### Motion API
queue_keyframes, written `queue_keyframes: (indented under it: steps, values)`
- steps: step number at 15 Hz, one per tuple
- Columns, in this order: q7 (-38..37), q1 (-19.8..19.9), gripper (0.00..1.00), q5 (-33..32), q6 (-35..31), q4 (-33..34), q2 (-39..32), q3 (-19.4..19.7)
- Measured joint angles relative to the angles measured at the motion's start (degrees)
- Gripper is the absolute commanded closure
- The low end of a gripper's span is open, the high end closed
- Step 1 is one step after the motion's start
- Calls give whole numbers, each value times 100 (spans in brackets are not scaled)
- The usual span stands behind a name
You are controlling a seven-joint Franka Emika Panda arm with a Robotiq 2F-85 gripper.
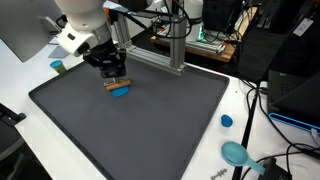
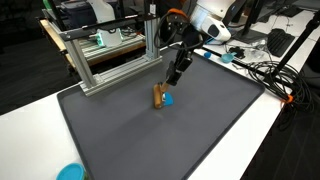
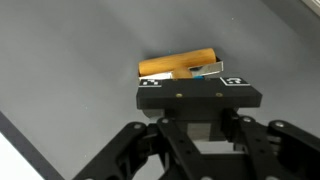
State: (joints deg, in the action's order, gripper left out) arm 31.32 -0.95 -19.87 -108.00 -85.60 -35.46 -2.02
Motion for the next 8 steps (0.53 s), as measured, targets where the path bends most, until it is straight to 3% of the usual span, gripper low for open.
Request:
queue_keyframes:
  steps: [5, 8]
  values:
    - [65, 410, 79, 410, -66, -17, 122, -2]
    - [22, 575, 79, 410, -399, -401, 537, 40]
